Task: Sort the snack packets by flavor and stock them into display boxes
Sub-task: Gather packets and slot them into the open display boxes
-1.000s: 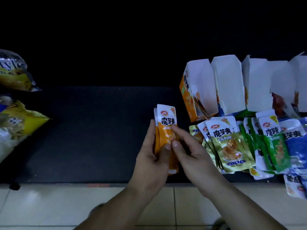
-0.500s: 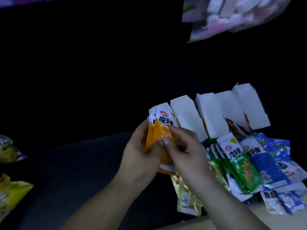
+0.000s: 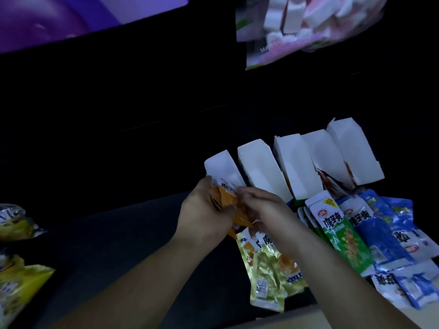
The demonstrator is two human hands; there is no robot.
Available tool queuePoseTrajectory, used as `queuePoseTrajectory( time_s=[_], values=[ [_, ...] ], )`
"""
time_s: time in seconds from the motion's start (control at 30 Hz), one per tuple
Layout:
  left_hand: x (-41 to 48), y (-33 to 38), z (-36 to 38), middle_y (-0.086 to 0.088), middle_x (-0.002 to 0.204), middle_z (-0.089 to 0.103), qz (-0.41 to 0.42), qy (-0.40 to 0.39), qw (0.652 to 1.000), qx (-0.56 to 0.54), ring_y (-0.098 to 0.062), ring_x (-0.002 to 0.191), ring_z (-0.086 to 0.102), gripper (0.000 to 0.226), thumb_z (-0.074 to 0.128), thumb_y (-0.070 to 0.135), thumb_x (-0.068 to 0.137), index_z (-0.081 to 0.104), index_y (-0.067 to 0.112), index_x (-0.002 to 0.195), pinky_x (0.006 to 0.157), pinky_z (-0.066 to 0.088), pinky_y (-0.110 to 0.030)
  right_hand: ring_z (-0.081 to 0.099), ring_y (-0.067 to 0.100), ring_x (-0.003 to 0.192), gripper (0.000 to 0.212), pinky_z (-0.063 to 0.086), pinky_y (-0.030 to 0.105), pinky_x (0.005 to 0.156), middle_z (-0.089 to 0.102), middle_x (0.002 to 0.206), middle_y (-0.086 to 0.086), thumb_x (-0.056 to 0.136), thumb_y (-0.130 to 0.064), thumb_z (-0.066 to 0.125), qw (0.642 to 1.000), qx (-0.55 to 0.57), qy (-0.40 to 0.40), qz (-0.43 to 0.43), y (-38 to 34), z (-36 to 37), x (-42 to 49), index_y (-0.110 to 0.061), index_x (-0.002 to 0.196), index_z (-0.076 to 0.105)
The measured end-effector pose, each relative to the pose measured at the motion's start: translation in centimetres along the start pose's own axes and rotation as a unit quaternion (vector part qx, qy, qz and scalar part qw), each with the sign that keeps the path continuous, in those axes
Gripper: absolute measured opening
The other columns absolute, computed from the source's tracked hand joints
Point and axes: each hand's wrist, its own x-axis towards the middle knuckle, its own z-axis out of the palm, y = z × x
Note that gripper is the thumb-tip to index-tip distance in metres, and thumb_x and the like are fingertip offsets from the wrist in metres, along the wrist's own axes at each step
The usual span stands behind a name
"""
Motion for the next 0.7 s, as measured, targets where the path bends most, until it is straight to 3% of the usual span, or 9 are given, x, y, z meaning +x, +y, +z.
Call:
queuePoseTrajectory(
  time_s=[0.07, 0.13, 0.2, 0.27, 0.33, 0.4, 0.5, 0.6, 0.7],
  values=[
    [-0.1, -0.4, -0.1, 0.023, 0.092, 0.065, -0.003, -0.032, 0.999, 0.001, 0.012, 0.077, 0.065, 0.055, 0.076, 0.017, 0.089, 0.049, 0.043, 0.129, 0.061, 0.05, -0.004, 0.072, 0.025, 0.093, 0.027, 0.052, 0.037, 0.065, 0.077, 0.109, 0.003, 0.106, -0.026, 0.055, 1.0, 0.007, 0.001, 0.016, 0.7, 0.0, -0.4, -0.031, 0.128, 0.07],
    [0.2, -0.6, 0.1, 0.025, 0.114, 0.062, -0.017, -0.052, 0.997, -0.053, 0.019, 0.081, 0.063, 0.079, 0.078, 0.02, 0.09, 0.035, 0.033, 0.155, 0.065, 0.05, -0.004, 0.072, 0.026, 0.101, 0.028, 0.056, 0.036, 0.069, 0.075, 0.116, 0.003, 0.106, -0.025, 0.054, 1.0, 0.013, 0.002, 0.013, 1.4, 0.0, -0.6, -0.034, 0.127, 0.071],
    [0.7, -0.5, 0.5, 0.014, 0.139, 0.059, -0.024, -0.053, 0.993, -0.1, 0.009, 0.105, 0.065, 0.086, 0.082, 0.021, 0.089, 0.033, 0.029, 0.158, 0.082, 0.055, -0.012, 0.074, 0.021, 0.098, 0.028, 0.057, 0.031, 0.068, 0.076, 0.115, 0.001, 0.106, -0.024, 0.054, 1.0, 0.014, 0.017, -0.009, 1.2, -0.1, -0.4, -0.036, 0.121, 0.073],
    [1.6, -0.9, 0.9, 0.016, 0.129, 0.066, -0.028, -0.037, 0.989, -0.143, 0.002, 0.111, 0.066, 0.064, 0.083, 0.019, 0.088, 0.051, 0.036, 0.142, 0.086, 0.057, -0.017, 0.074, 0.006, 0.09, 0.026, 0.057, 0.024, 0.068, 0.077, 0.107, -0.01, 0.106, -0.023, 0.055, 0.999, -0.003, 0.038, -0.032, 0.7, -0.1, -0.1, -0.038, 0.118, 0.073],
    [1.7, -0.8, 0.8, 0.027, 0.1, 0.064, -0.028, -0.004, 0.987, -0.16, 0.016, 0.093, 0.065, 0.042, 0.079, 0.013, 0.091, 0.058, 0.044, 0.112, 0.071, 0.053, -0.007, 0.068, -0.007, 0.088, 0.023, 0.055, 0.016, 0.072, 0.072, 0.1, -0.021, 0.105, -0.027, 0.057, 0.993, -0.062, 0.066, -0.078, 0.5, 0.1, 0.0, -0.044, 0.107, 0.072],
    [2.0, -2.1, 0.8, 0.022, 0.105, 0.062, -0.034, 0.063, 0.989, -0.128, 0.012, 0.097, 0.062, 0.036, 0.077, 0.016, 0.092, 0.061, 0.035, 0.117, 0.073, 0.05, -0.008, 0.063, -0.009, 0.093, 0.017, 0.052, 0.015, 0.078, 0.064, 0.106, -0.019, 0.103, -0.034, 0.059, 0.967, -0.165, 0.125, -0.147, 1.0, 0.1, 0.2, -0.045, 0.098, 0.07],
    [1.2, -3.9, 1.1, 0.008, 0.127, 0.061, -0.034, 0.112, 0.991, -0.071, -0.001, 0.114, 0.058, 0.044, 0.077, 0.028, 0.09, 0.061, 0.029, 0.131, 0.093, 0.054, -0.023, 0.06, -0.007, 0.1, 0.028, 0.05, 0.021, 0.084, 0.056, 0.118, -0.017, 0.1, -0.049, 0.057, 0.928, -0.27, 0.173, -0.189, 2.3, 0.3, -0.4, -0.036, 0.12, 0.07],
    [-0.8, -4.9, 2.5, 0.013, 0.124, 0.064, -0.058, 0.063, 0.991, -0.101, -0.004, 0.113, 0.061, 0.047, 0.077, 0.035, 0.09, 0.061, 0.029, 0.134, 0.098, 0.053, -0.026, 0.059, -0.002, 0.108, 0.037, 0.052, 0.029, 0.092, 0.055, 0.123, -0.02, 0.102, -0.044, 0.054, 0.923, -0.282, 0.189, -0.182, 3.4, 0.7, -1.8, -0.034, 0.138, 0.061],
    [-1.6, -5.5, 4.2, 0.014, 0.111, 0.074, -0.033, -0.011, 0.992, -0.117, -0.004, 0.105, 0.07, 0.034, 0.071, 0.023, 0.095, 0.066, 0.04, 0.125, 0.096, 0.058, -0.035, 0.053, -0.01, 0.122, 0.043, 0.048, 0.022, 0.103, 0.057, 0.132, -0.029, 0.103, -0.033, 0.058, 0.952, -0.245, 0.106, -0.148, 4.3, 0.6, -2.5, -0.043, 0.145, 0.054]
  ],
)
